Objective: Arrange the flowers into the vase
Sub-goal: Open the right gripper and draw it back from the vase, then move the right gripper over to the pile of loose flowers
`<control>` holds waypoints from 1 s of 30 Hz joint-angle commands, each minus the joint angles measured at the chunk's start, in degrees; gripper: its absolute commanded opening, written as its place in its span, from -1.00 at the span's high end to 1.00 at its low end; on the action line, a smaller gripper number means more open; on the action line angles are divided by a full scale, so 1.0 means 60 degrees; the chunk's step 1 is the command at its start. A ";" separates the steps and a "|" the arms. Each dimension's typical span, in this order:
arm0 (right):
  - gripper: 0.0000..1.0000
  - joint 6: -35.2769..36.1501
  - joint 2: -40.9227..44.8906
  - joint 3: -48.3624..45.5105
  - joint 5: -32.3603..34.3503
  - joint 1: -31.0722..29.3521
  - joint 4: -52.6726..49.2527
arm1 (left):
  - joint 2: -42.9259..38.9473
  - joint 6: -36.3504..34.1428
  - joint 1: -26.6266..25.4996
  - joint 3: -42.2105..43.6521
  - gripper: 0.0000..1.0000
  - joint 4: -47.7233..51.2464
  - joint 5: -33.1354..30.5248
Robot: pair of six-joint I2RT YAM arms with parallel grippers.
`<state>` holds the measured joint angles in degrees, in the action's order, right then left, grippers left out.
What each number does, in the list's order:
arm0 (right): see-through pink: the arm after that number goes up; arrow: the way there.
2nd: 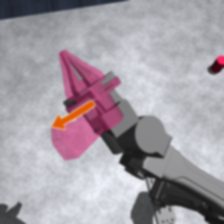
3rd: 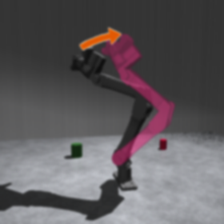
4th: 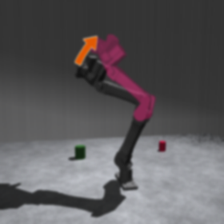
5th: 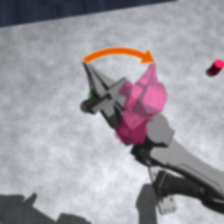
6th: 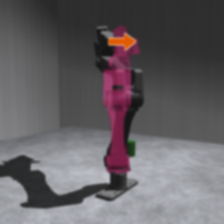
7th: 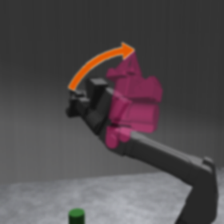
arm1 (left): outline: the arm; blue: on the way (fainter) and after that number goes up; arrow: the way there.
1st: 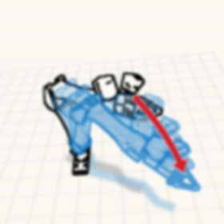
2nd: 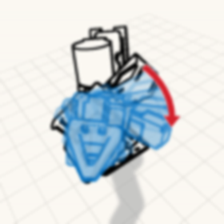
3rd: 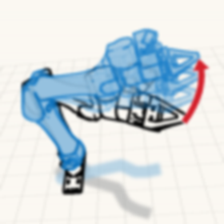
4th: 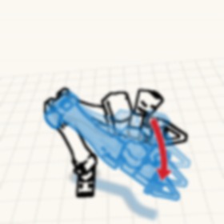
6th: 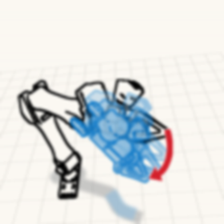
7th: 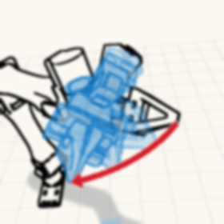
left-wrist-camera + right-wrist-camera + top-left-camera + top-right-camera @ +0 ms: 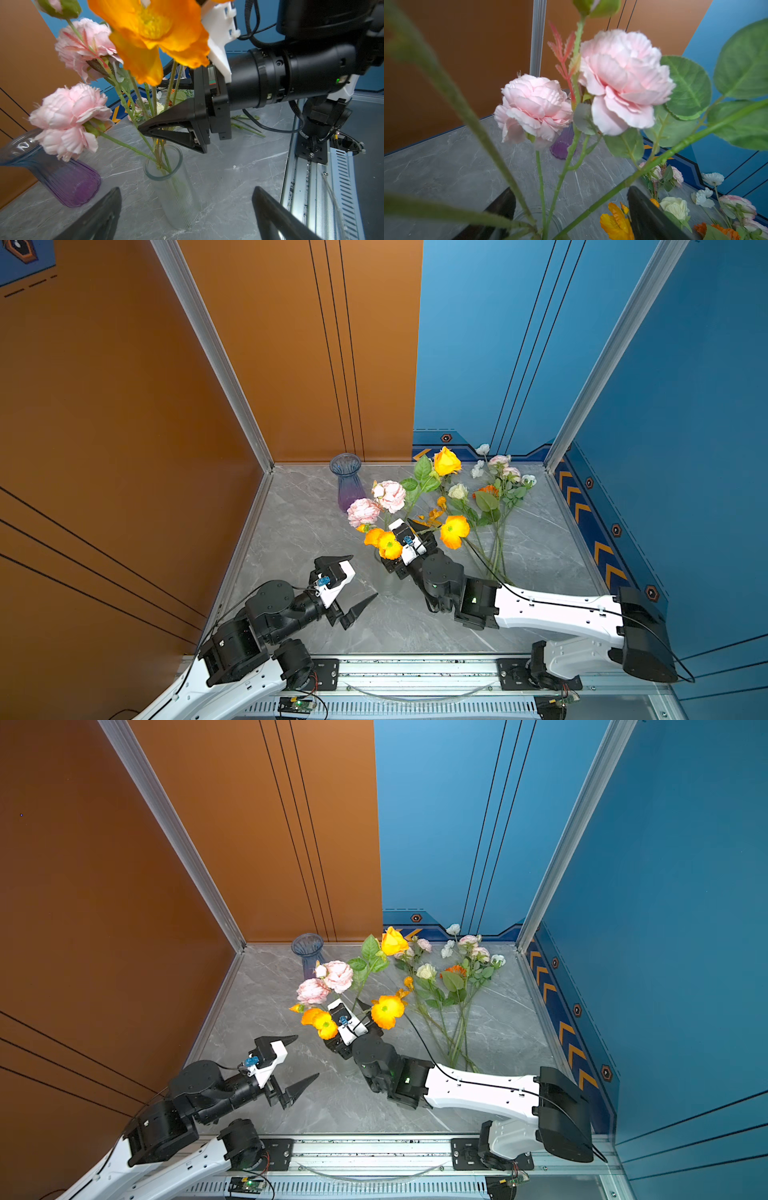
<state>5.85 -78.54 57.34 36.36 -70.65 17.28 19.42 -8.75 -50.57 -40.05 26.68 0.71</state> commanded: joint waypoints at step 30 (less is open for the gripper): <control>-1.00 -0.2937 0.0714 0.0277 -0.2878 0.0380 -0.5481 | 0.0806 0.0596 0.0144 -0.1176 -0.96 0.2126 0.0138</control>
<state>-9.89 -75.88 61.06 20.67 -68.14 -15.44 24.10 -4.03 -50.52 -45.15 37.36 2.57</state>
